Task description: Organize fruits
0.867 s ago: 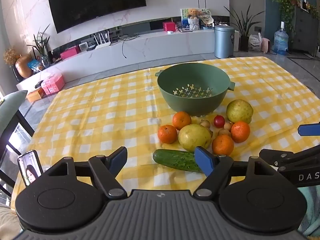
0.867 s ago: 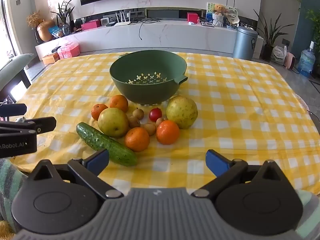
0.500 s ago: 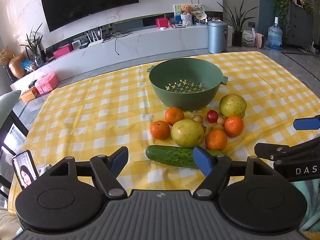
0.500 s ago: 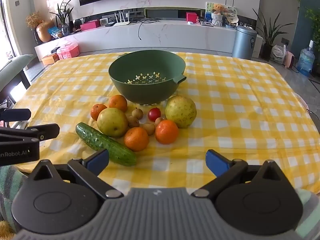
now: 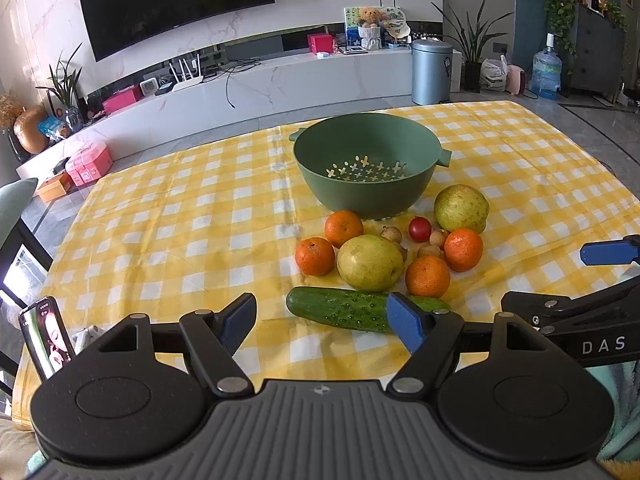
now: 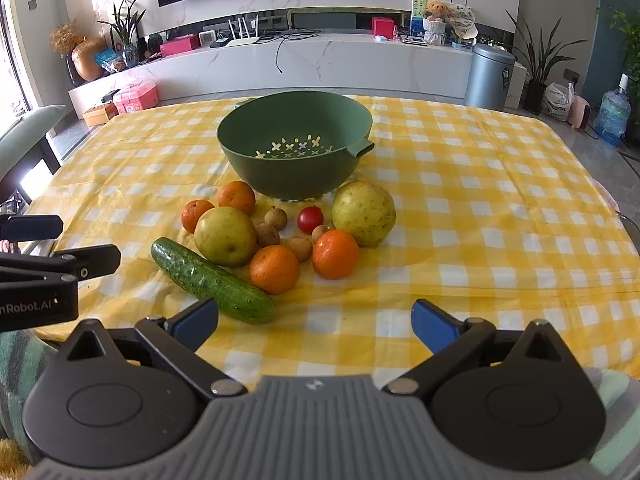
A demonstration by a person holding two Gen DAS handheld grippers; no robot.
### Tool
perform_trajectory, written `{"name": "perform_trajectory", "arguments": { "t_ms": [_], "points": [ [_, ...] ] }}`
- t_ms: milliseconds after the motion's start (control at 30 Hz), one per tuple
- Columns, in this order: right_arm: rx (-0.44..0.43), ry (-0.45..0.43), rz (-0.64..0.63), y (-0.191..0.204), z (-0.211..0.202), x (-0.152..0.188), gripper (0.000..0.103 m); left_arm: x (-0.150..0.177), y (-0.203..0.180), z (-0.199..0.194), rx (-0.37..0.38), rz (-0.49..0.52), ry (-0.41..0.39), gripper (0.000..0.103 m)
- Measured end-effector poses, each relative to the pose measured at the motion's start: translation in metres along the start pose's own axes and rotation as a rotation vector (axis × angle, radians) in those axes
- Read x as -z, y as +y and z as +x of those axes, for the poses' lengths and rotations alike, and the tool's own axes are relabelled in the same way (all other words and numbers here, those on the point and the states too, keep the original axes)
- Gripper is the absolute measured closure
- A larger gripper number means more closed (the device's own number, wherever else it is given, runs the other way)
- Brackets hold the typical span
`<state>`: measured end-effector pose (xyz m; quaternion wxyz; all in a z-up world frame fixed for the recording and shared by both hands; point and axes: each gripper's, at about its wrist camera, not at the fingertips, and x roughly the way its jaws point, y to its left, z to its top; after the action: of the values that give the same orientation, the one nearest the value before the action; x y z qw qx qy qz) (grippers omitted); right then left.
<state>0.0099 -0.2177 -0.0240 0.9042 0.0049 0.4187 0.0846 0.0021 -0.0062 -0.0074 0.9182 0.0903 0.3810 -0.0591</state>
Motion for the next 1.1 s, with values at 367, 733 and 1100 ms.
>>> {"name": "perform_trajectory", "arguments": {
  "t_ms": [367,733,1100],
  "points": [
    [0.005,0.011,0.008,-0.0008,0.0006,0.0006,0.004,0.0018,-0.0033,-0.0002,0.007,-0.002,0.002,0.016],
    [0.013,0.023,0.012,-0.0013,0.0015,0.0015,0.004,0.0018,-0.0004,-0.0035,0.032,-0.015,-0.003,0.016],
    [0.019,0.036,0.015,-0.0021,0.0025,0.0034,0.004,0.0016,0.0038,-0.0027,0.059,-0.036,-0.01,0.016]
  ]
}}
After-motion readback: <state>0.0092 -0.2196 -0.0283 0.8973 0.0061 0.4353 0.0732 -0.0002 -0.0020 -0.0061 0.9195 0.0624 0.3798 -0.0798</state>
